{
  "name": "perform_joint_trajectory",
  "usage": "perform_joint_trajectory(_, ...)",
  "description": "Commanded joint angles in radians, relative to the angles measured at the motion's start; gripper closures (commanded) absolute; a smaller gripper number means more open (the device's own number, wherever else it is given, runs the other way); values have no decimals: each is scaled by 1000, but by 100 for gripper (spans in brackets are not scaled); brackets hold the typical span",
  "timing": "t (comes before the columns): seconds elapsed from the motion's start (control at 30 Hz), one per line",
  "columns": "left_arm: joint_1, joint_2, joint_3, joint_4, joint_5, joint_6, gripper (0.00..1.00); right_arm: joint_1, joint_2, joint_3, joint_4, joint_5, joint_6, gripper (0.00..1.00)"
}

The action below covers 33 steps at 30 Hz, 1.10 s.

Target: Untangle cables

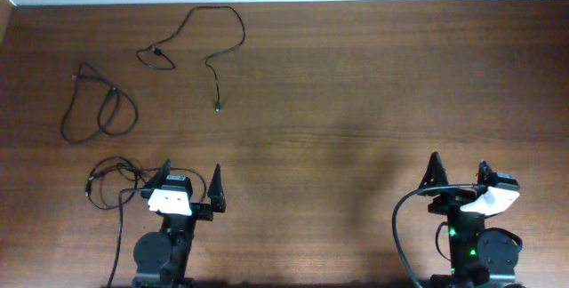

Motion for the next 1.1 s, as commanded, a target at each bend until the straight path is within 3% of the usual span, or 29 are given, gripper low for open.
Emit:
perform_joint_trajectory(0.0, 3, -5, -6, -1, 11, 16, 1, -6, -30, -53, 18, -16, -7, 1)
perform_joint_trajectory(0.13, 3, -5, -6, -1, 11, 16, 1, -6, -30, -101, 26, -32, -9, 1)
perform_joint_trajectory(0.2, 3, -5, -6, -1, 11, 16, 1, -5, -30, -101, 25, -47, -118, 1)
perform_joint_trajectory(0.47, 3, -5, -6, -1, 11, 16, 1, -6, -30, -101, 26, -23, -278, 1)
perform_joint_trajectory(1.07, 3, -5, -6, -1, 11, 16, 1, -6, -30, -105, 37, -39, -277, 1)
